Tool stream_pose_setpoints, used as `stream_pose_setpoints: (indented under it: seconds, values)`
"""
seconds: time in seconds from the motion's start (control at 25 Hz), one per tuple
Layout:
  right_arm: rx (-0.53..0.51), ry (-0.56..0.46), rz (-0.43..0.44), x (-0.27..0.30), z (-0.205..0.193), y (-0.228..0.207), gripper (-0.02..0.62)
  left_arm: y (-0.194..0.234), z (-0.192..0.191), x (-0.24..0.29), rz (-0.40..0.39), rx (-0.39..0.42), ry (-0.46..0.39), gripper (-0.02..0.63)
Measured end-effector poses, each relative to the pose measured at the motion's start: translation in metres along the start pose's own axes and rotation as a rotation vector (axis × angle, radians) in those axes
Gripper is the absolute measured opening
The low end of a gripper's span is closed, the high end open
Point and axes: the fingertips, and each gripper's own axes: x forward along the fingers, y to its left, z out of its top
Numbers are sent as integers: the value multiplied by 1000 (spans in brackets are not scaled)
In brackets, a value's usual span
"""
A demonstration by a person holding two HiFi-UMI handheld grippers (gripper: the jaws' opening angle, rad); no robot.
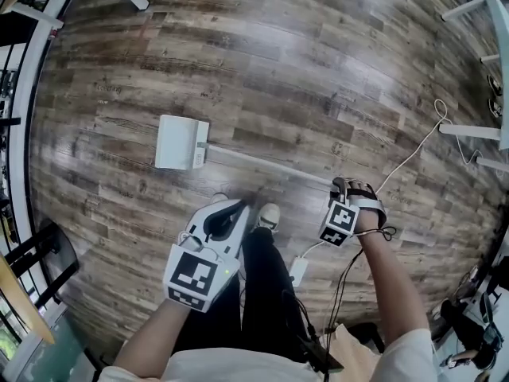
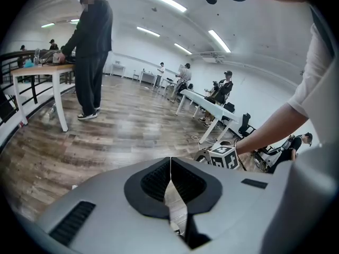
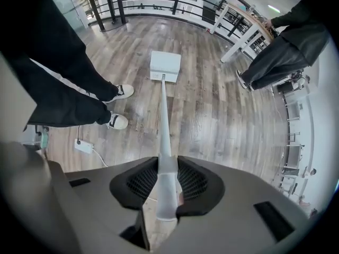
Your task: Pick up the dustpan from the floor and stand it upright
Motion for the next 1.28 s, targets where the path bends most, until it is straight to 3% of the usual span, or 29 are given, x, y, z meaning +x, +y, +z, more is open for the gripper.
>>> stream_pose_setpoints:
  seconds: [0.44,0.76,1.28]
  values:
    - [-40,3,62,-86,36,4,127,-9,28,-47,-7,22,-21,23]
    - [-79,39,100,-149,66,-7,127,-16,23,-62,-23,21,-10,23]
    - [-125,-62,107,-224,140,-15,117,-11,28,-92,-14,8,-34,23]
